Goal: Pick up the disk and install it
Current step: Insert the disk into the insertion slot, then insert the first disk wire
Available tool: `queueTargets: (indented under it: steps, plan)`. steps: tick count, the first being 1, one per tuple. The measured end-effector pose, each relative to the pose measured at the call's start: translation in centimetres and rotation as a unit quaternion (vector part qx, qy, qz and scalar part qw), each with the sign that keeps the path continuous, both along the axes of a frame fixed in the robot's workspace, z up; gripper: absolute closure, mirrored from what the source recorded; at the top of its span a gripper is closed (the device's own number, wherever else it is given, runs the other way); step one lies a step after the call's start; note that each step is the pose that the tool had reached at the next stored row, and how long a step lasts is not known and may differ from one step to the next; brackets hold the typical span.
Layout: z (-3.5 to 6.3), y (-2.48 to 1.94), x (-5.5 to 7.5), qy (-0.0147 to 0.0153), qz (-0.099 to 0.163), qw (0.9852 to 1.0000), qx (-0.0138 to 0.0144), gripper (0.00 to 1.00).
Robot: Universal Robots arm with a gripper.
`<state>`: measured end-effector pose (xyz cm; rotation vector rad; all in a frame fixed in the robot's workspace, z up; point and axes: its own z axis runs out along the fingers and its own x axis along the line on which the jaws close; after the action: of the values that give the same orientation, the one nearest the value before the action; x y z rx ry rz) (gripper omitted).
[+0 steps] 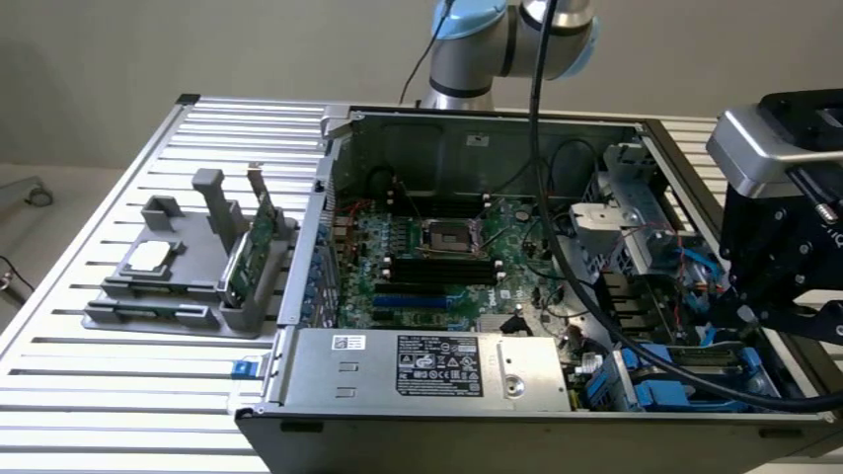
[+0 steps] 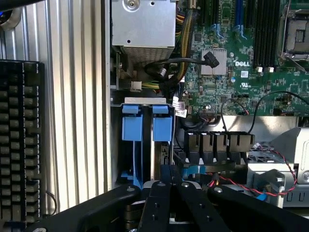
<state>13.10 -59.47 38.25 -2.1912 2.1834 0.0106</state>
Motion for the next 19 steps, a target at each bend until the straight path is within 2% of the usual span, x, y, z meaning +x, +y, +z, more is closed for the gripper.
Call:
queueTargets:
  steps: [17, 19]
  plan:
    - [0.00, 0.00, -0.01, 0.0002, 0.000, 1.0000, 0.0000, 0.89]
    - [0.00, 0.00, -0.01, 0.0002, 0.000, 1.0000, -0.0001, 0.83]
